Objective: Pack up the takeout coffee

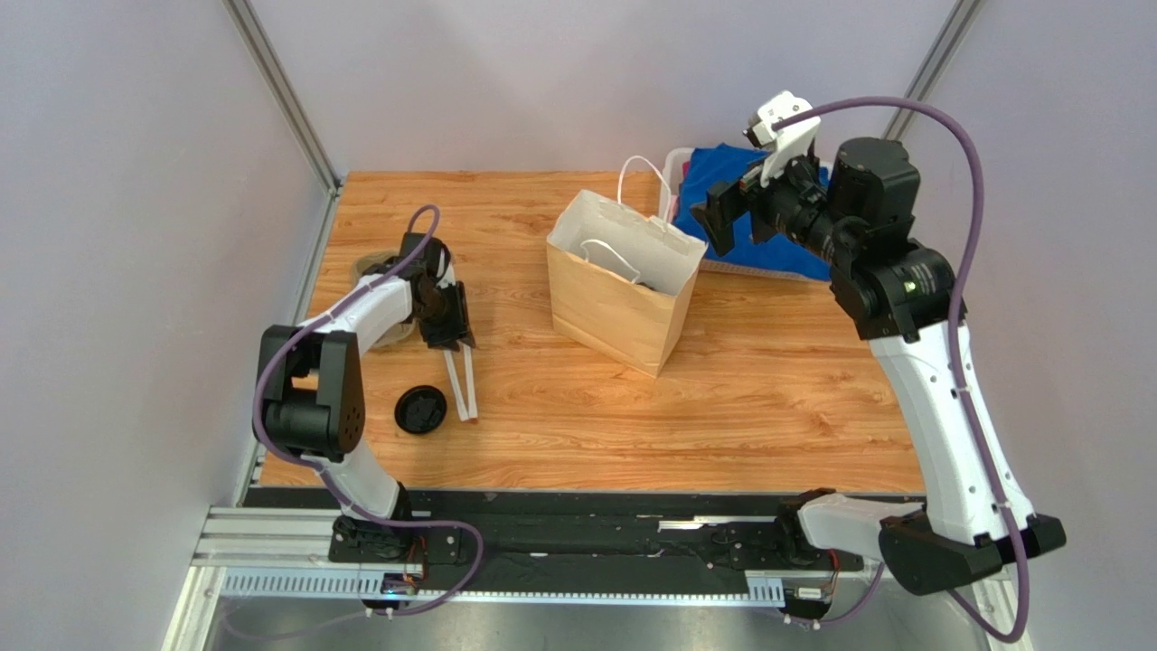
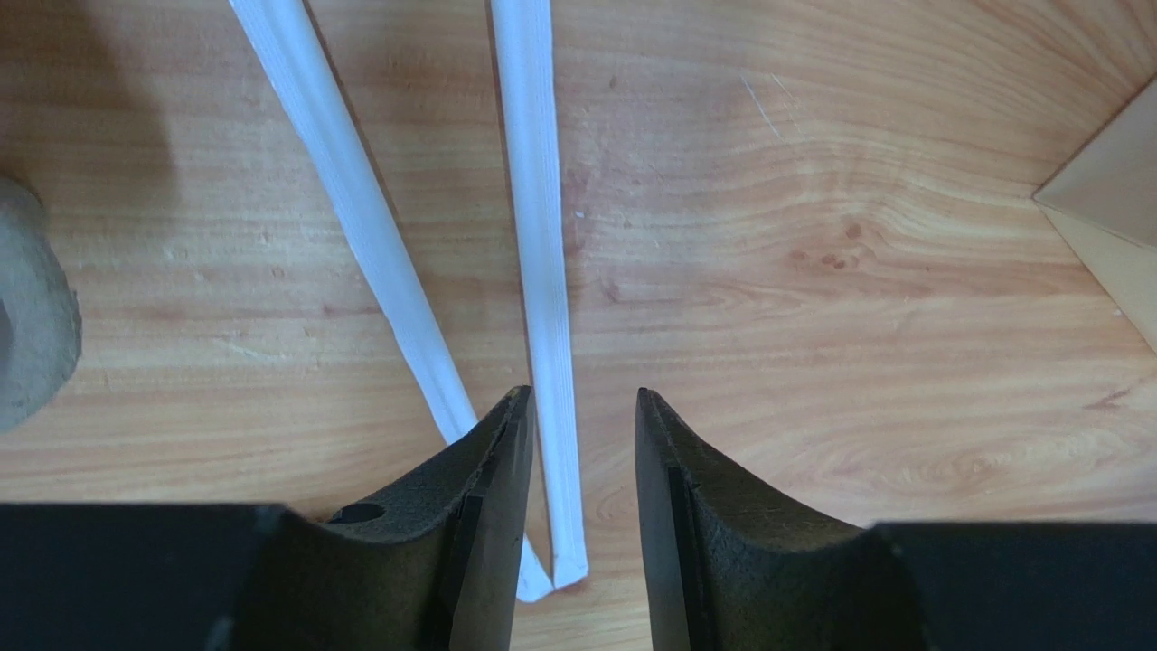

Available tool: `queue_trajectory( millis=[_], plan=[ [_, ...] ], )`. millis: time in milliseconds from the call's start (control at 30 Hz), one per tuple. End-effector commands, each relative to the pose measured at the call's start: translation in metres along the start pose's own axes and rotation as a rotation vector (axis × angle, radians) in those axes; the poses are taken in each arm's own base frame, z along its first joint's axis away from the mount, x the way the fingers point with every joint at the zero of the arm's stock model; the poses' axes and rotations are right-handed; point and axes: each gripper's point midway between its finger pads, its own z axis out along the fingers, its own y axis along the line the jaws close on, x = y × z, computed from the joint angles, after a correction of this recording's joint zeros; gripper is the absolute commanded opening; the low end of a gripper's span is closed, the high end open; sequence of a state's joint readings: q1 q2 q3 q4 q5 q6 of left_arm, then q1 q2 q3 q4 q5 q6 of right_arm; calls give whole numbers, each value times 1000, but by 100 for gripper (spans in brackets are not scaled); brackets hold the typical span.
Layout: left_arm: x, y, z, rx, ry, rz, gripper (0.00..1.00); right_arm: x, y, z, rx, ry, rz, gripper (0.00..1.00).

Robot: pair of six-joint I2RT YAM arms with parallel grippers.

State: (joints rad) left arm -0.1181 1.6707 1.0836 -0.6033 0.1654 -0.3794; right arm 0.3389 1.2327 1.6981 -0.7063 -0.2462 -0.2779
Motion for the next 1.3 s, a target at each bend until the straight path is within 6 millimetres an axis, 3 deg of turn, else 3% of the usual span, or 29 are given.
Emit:
queue_trajectory(
  millis=[0, 67, 267, 400, 600, 633, 700, 800, 900, 933, 1000, 1033, 1100, 1133, 1267],
  plan=[
    [-27, -1, 6, -24, -63, 34, 41, 11, -1, -20, 48, 32, 39, 100],
    [-27, 3, 12, -48, -53, 43, 40, 21, -1, -21, 58, 58, 49, 100],
    [-21, 7, 31, -128, -24, 100, 40, 24, -3, -28, 81, 70, 60, 100],
    [-21, 3, 36, -139, -16, 121, 34, 24, -4, -30, 91, 81, 71, 100],
    [-23, 4, 37, -171, 23, 120, 15, 16, -4, -35, 97, 66, 87, 100],
    [-23, 3, 38, -167, 31, 122, 8, 15, -4, -35, 95, 65, 94, 100],
    [-29, -6, 33, -127, 19, 120, 1, 13, -2, -36, 85, 63, 99, 100],
    [-48, -32, 8, -24, -64, 135, 0, 8, 0, -38, 74, 54, 104, 100],
    [-74, -64, -43, 102, -224, 207, 0, 4, 4, -41, 51, 46, 107, 100],
    [-86, -78, -75, 154, -317, 247, 0, 0, 6, -44, 42, 37, 109, 100],
    [-100, -100, -114, 246, -433, 368, 0, -3, 13, -46, 7, 32, 111, 100],
    [-109, -114, -149, 292, -525, 420, 0, -5, 14, -47, -1, 27, 110, 100],
    [-118, -137, -191, 382, -641, 567, 0, -6, 18, -51, -16, 21, 107, 99],
    [-125, -150, -225, 419, -728, 632, 0, -5, 18, -51, -18, 22, 106, 99],
    [-137, -190, -305, 529, -969, 949, 0, -7, 22, -57, -32, 18, 105, 99]
  ],
)
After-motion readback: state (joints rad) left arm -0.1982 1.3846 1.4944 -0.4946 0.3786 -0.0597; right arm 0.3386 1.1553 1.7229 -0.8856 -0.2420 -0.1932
